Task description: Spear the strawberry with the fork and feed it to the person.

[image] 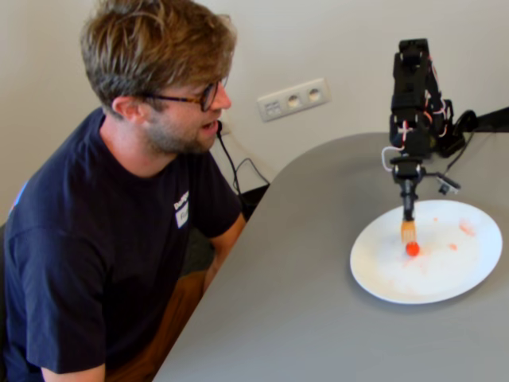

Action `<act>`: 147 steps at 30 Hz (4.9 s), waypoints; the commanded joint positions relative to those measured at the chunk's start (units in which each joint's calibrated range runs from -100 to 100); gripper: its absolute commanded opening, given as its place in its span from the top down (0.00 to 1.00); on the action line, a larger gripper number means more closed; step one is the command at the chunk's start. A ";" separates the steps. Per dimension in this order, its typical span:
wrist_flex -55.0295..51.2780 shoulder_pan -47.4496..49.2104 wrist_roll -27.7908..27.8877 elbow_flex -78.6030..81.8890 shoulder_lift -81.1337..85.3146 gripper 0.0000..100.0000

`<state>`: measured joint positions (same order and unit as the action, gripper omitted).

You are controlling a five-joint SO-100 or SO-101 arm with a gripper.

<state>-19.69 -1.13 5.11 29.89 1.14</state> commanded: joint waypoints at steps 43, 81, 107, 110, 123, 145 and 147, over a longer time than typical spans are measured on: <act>-4.59 -11.55 0.82 -9.51 28.98 0.99; 47.98 -41.11 4.07 -9.15 13.39 0.99; 50.67 -45.96 4.07 -34.85 -12.02 0.99; 50.67 -46.93 4.07 -39.09 -15.83 0.99; 50.67 -46.85 4.07 -39.45 -16.77 0.99; 50.50 -38.05 4.07 1.04 21.27 0.99; 50.07 -31.41 4.07 20.78 36.77 0.99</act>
<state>30.24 -35.93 9.44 40.31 26.84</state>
